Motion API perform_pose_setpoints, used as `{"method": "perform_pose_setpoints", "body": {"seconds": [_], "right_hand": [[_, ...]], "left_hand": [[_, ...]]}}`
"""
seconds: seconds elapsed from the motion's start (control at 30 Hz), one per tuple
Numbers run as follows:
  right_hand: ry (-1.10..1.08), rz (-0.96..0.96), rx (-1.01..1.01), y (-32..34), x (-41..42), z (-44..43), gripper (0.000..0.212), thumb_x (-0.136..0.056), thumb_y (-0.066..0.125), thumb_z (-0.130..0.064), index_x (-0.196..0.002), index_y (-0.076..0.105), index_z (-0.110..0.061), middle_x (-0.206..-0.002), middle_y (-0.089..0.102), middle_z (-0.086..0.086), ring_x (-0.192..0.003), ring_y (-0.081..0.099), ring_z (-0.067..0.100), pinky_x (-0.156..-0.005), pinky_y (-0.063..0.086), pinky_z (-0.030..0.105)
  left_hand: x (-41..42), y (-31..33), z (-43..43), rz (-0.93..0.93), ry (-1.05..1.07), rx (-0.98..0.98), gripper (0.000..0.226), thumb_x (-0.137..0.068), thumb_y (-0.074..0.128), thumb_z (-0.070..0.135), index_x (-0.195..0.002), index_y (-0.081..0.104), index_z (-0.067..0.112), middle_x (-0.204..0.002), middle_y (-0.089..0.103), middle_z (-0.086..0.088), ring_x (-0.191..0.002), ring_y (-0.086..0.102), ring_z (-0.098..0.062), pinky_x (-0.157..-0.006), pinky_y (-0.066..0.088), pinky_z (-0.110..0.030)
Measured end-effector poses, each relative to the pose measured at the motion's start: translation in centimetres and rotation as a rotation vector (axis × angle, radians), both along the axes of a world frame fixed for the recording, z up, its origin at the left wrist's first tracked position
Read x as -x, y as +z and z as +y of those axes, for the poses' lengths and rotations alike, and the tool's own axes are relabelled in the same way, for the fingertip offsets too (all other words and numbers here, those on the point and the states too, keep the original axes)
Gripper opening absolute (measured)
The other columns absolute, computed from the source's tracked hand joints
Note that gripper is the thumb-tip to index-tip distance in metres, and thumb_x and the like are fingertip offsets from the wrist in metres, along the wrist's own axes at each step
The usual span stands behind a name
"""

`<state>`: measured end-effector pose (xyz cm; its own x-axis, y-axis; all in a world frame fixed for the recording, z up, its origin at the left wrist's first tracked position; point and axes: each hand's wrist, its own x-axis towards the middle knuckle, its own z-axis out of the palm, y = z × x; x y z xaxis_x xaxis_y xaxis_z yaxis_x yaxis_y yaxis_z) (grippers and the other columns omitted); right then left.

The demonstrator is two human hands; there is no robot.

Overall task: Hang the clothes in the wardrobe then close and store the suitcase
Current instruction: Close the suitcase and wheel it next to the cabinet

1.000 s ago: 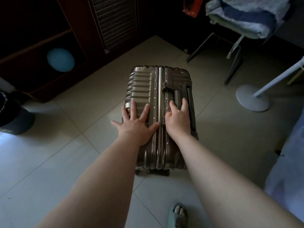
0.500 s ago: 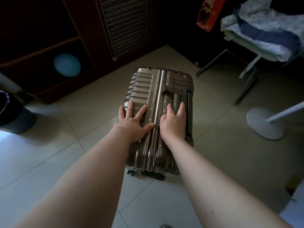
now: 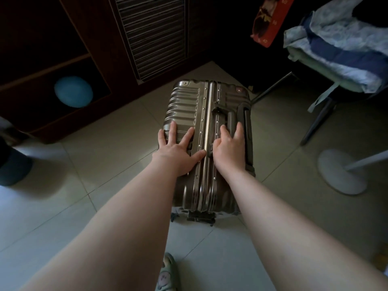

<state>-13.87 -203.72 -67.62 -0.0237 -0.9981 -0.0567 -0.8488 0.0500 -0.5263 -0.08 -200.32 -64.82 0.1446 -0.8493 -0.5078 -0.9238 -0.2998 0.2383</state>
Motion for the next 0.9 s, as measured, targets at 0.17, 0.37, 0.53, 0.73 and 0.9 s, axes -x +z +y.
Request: {"method": "perform_pose_setpoints", "body": {"seconds": [0.17,0.37,0.53,0.73,0.9], "right_hand": [[-0.009,-0.011,0.016,0.2,0.2,-4.7,0.047,-0.1,0.038,-0.023,-0.146,0.036,-0.017,-0.161,0.004,0.011,-0.148,0.011,0.03,-0.119,0.024,0.041],[-0.035,-0.025,0.009,0.5,1.1,-9.6,0.046,-0.101,0.038,-0.022,-0.146,0.036,-0.02,-0.161,0.002,0.007,-0.149,0.008,0.026,-0.118,0.026,0.04],[-0.043,-0.052,-0.005,0.5,1.8,-13.6,0.046,-0.101,0.037,-0.021,-0.147,0.035,-0.019,-0.161,0.001,0.006,-0.149,0.006,0.024,-0.119,0.023,0.037],[-0.027,-0.054,0.007,0.6,2.7,-18.4,0.046,-0.101,0.038,-0.021,-0.147,0.035,-0.019,-0.161,0.001,0.008,-0.149,0.007,0.025,-0.119,0.022,0.037],[0.005,-0.041,0.004,0.7,3.5,-22.4,0.048,-0.1,0.037,-0.021,-0.148,0.033,-0.015,-0.16,0.002,0.013,-0.148,0.007,0.029,-0.12,0.019,0.04]], "left_hand": [[0.2,0.3,-4.9,-0.007,-0.028,-0.009,0.081,-0.08,0.026,0.081,-0.144,-0.017,0.053,-0.153,-0.036,0.008,-0.143,-0.027,-0.034,-0.11,0.029,-0.056],[1.1,0.3,-10.4,-0.008,-0.07,-0.023,0.082,-0.081,0.024,0.081,-0.143,-0.02,0.051,-0.152,-0.038,0.005,-0.142,-0.027,-0.037,-0.108,0.029,-0.058],[1.9,0.4,-14.3,-0.025,-0.088,-0.033,0.082,-0.081,0.022,0.081,-0.143,-0.021,0.049,-0.152,-0.038,0.004,-0.142,-0.027,-0.037,-0.106,0.032,-0.058],[2.8,0.4,-19.0,-0.044,-0.093,-0.029,0.082,-0.08,0.019,0.082,-0.144,-0.022,0.049,-0.152,-0.038,0.003,-0.142,-0.026,-0.037,-0.106,0.033,-0.057],[3.4,0.3,-23.2,-0.04,-0.067,-0.03,0.082,-0.079,0.022,0.083,-0.142,-0.021,0.052,-0.152,-0.038,0.006,-0.143,-0.026,-0.035,-0.111,0.026,-0.057]]}}
